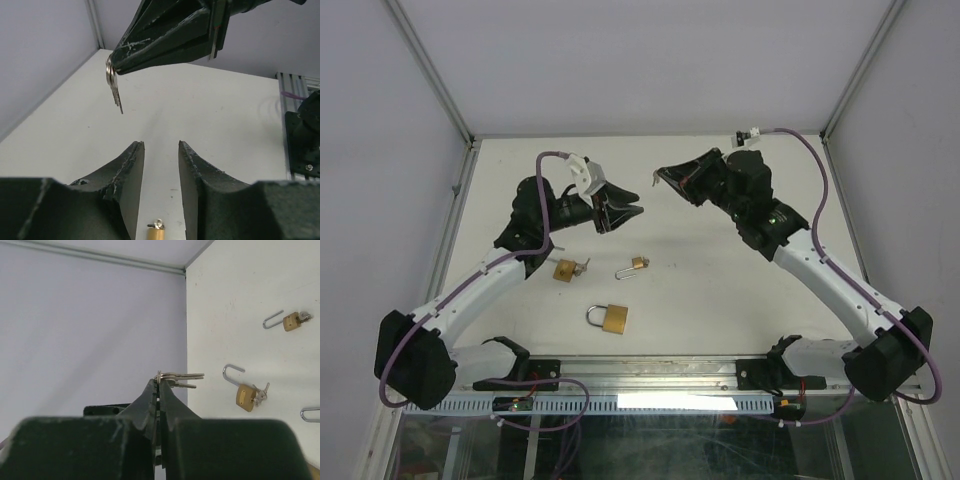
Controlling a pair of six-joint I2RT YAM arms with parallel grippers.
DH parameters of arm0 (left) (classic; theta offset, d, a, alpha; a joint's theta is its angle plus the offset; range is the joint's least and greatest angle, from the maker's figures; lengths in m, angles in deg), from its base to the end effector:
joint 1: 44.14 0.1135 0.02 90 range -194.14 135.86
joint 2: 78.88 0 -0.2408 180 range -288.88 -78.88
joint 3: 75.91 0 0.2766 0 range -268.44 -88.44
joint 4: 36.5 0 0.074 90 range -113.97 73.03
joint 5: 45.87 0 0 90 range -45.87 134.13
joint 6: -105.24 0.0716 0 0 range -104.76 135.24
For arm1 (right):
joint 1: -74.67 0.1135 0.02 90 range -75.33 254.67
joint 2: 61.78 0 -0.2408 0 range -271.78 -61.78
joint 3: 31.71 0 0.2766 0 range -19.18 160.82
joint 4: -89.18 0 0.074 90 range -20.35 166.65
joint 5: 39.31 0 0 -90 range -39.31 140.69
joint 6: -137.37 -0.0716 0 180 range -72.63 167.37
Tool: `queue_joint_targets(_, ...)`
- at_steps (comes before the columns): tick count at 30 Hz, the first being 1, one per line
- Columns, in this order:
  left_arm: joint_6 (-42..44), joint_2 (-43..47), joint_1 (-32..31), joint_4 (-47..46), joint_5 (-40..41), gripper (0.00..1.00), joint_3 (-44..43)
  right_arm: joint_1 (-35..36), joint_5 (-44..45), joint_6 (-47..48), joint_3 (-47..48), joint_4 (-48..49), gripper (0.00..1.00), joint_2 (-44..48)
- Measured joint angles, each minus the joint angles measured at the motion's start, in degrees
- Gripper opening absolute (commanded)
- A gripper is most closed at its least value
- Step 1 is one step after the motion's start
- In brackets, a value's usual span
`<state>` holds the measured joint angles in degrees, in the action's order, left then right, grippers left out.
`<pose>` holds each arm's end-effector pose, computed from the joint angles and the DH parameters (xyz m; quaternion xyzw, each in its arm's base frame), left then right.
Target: Unlock with the key
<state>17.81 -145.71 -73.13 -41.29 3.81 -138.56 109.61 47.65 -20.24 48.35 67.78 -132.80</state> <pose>0.2659 -0.2003 0.3161 0.4153 0.5687 -0.3885 0.5943 0.2905 0.2076 0.3535 0.2031 0.7521 0.5018 0.3759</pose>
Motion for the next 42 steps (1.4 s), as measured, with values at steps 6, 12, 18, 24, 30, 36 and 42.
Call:
queue_joint_targets(6, -5.31, -5.81, -1.49, -5.66, 4.24, 0.31, -0.26, 1.49, 5.84, -4.63, -0.68, 0.02, 0.0, 0.59)
queue_joint_targets(12, -6.49, -9.16, -2.34, -11.37, 5.75, 0.26, -1.44, 2.43, 7.5, -6.95, -1.05, 0.26, 0.0, 0.59)
queue_joint_targets(18, -6.47, -11.45, -3.32, -13.86, 5.88, 0.18, -2.27, 2.45, 8.46, -7.54, -2.25, 0.57, 0.0, 0.66)
queue_joint_targets(24, -6.38, -12.72, -3.78, -14.19, 5.9, 0.14, -3.21, 2.45, 8.48, -8.2, -3.39, 1.25, 0.0, 1.01)
queue_joint_targets(30, -6.47, -13.09, -4.44, -14.05, 5.92, 0.09, -3.87, 2.45, 8.48, -8.66, -3.61, 1.79, 0.0, 1.03)
queue_joint_targets(36, -6.73, -13.44, -4.42, -14.03, 6.03, 0.04, -4.13, 2.45, 8.46, -8.87, -3.61, 1.86, 0.0, 1.33)
queue_joint_targets(42, -7.21, -13.44, -4.42, -14.03, 7.02, 0.0, -4.13, 2.47, 8.44, -9.05, -3.63, 2.8, 0.0, 1.53)
